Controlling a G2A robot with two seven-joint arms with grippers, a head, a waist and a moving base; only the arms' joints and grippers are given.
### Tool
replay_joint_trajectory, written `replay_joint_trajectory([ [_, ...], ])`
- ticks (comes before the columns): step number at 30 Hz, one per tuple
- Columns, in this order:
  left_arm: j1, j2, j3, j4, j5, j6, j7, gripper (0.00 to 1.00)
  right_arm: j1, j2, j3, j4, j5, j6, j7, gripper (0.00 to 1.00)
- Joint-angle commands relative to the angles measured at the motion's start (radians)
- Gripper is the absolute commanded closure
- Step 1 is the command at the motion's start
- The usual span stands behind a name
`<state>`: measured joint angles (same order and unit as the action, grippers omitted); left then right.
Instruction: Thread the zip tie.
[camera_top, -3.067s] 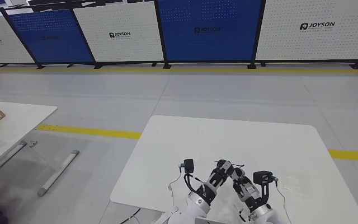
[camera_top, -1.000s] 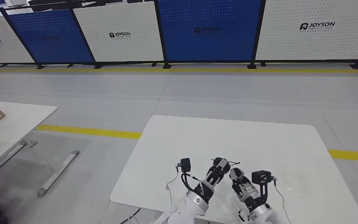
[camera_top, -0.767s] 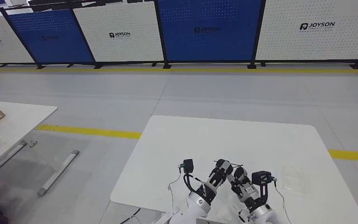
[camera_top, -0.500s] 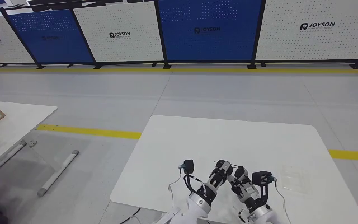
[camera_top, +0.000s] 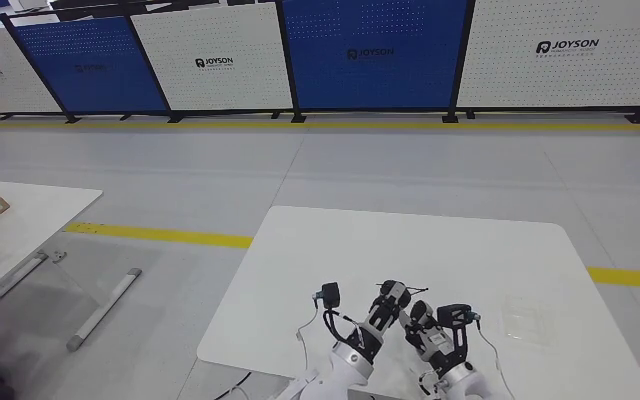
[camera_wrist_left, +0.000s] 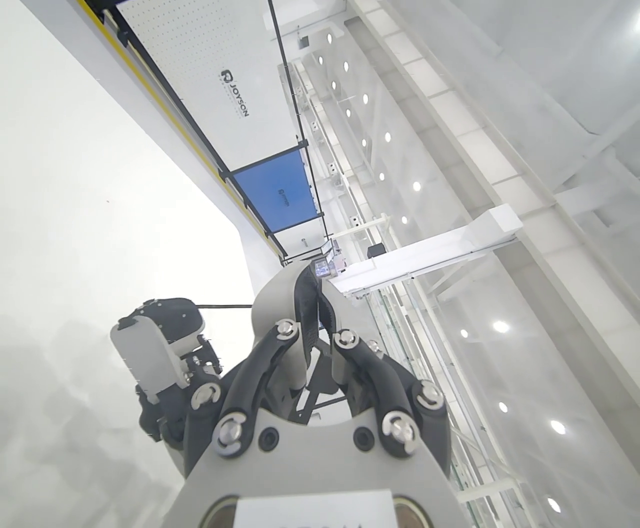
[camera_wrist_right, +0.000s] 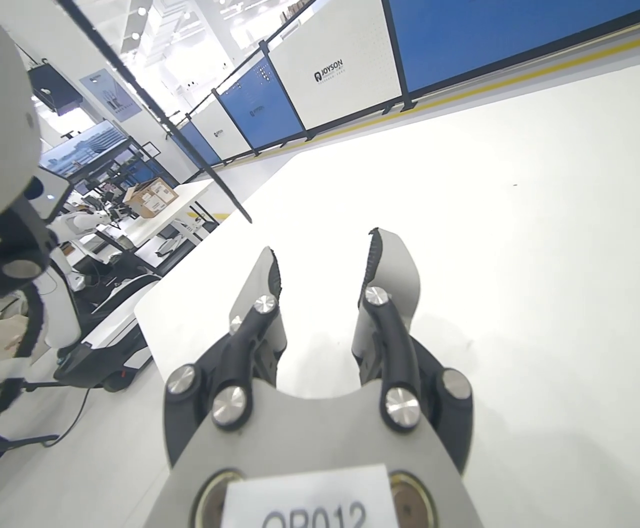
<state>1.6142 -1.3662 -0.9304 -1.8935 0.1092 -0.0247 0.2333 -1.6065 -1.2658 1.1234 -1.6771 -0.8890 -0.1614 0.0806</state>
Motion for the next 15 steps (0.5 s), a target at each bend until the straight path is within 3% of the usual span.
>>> replay_joint_trajectory([
  [1, 0.01, 0.002, -0.017, -0.017, -0.001, -0.011, 0.015, 1.0, 0.003, -0.001, -0.001, 0.005, 0.006, -0.002, 0.0, 0.63],
  [6, 0.03, 0.008, -0.043, -0.041, 0.0, -0.016, 0.005, 1.0, 0.009, -0.001, 0.0, 0.014, 0.016, -0.01, -0.005, 0.6],
  [15, 0.036, 0.008, -0.054, -0.04, -0.008, -0.027, 0.011, 1.0, 0.017, -0.002, -0.004, 0.028, 0.027, -0.019, -0.003, 0.57],
])
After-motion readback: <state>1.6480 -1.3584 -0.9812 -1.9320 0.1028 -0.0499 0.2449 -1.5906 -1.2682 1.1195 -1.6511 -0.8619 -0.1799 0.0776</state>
